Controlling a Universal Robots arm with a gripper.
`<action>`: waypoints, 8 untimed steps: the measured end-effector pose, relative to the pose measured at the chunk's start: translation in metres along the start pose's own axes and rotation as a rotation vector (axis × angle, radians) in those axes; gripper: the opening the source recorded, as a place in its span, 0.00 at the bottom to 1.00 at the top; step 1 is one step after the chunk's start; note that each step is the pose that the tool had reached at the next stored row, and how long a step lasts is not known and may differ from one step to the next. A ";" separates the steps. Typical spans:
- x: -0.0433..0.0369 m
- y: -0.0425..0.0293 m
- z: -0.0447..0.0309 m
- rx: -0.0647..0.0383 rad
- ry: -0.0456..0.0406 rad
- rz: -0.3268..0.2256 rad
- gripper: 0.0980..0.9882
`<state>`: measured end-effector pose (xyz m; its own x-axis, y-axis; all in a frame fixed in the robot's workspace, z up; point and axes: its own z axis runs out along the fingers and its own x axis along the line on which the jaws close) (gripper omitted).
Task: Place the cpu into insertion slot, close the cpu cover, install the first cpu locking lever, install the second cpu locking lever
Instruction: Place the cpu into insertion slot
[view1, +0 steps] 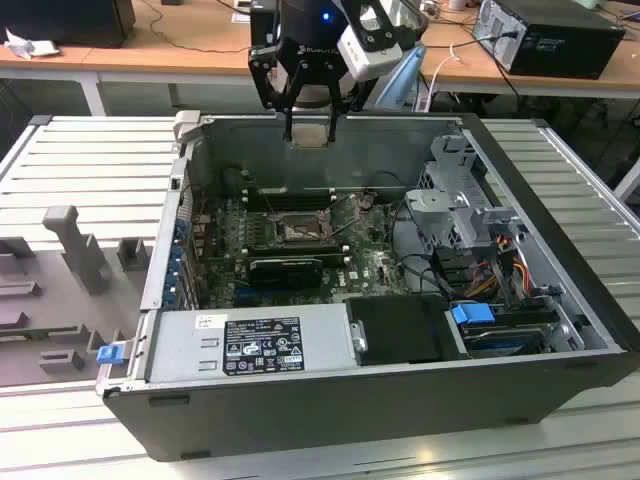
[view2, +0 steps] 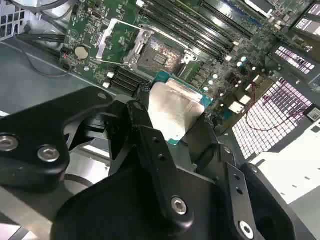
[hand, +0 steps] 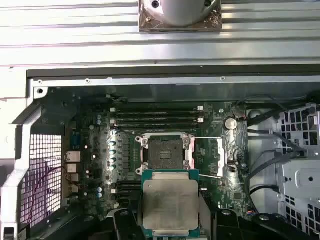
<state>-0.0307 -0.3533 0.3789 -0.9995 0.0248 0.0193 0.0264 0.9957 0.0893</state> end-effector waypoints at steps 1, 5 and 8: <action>0.0000 0.0000 0.0000 0.000 -0.0001 0.001 0.49; 0.0000 0.0000 0.0001 -0.002 -0.0101 0.113 0.49; 0.0000 -0.0001 0.0003 0.000 -0.0137 0.150 0.49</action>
<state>-0.0307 -0.3534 0.3787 -0.9844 0.1748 0.0189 0.1758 0.9806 0.0869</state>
